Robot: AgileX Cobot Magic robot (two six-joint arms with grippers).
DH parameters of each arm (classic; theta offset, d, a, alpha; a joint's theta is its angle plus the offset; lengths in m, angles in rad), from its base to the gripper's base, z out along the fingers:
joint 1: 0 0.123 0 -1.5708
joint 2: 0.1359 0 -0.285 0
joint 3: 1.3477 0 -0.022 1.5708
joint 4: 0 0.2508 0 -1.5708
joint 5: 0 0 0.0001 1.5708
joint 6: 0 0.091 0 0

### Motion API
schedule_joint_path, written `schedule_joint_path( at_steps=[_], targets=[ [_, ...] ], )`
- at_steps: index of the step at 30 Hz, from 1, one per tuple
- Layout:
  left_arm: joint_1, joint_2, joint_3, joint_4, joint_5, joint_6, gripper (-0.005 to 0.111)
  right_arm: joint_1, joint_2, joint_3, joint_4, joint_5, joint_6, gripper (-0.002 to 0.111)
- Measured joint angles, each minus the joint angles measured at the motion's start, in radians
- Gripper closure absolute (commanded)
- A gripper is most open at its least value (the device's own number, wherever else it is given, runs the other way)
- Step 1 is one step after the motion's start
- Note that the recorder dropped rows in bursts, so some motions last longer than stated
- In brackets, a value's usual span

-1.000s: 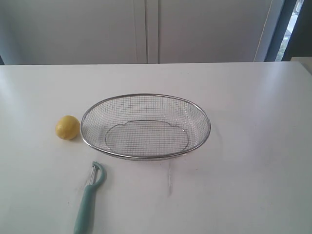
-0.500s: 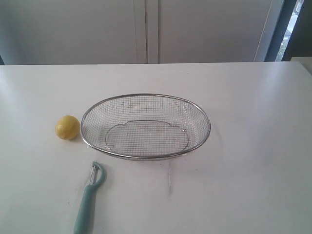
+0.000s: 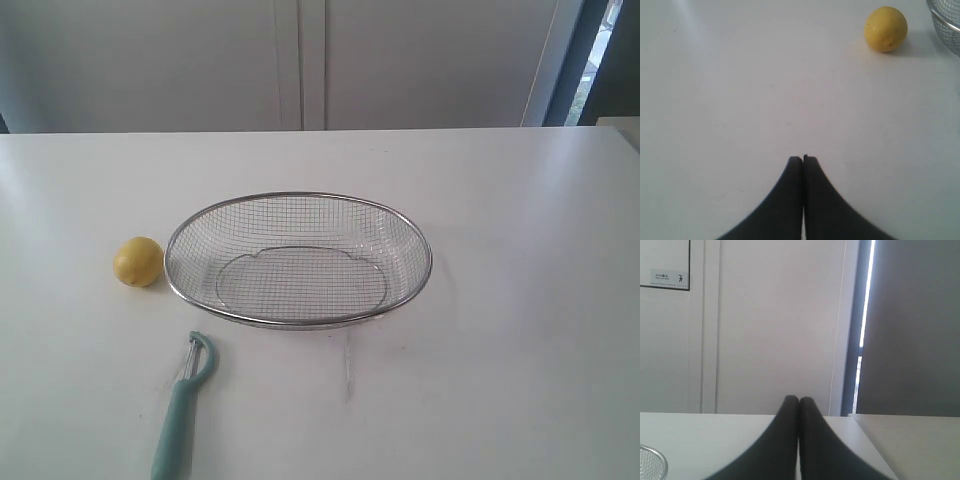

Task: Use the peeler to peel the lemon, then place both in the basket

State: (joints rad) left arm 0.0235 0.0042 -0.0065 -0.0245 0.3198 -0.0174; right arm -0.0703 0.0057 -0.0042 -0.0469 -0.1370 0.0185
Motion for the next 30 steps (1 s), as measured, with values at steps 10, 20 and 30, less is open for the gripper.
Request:
schedule_joint_path(
  at_steps=[10, 20, 30],
  targets=[
    [0.0, 0.0, 0.0, 0.0, 0.0, 0.0, 0.107, 0.0, 0.0, -0.009, 0.0, 0.02, 0.0, 0.108],
    [0.0, 0.0, 0.0, 0.0, 0.0, 0.0, 0.107, 0.0, 0.0, -0.126, 0.0, 0.121, 0.0, 0.108],
    [0.0, 0.0, 0.0, 0.0, 0.0, 0.0, 0.107, 0.0, -0.002, -0.197, 0.0, 0.163, 0.0, 0.108]
  ],
)
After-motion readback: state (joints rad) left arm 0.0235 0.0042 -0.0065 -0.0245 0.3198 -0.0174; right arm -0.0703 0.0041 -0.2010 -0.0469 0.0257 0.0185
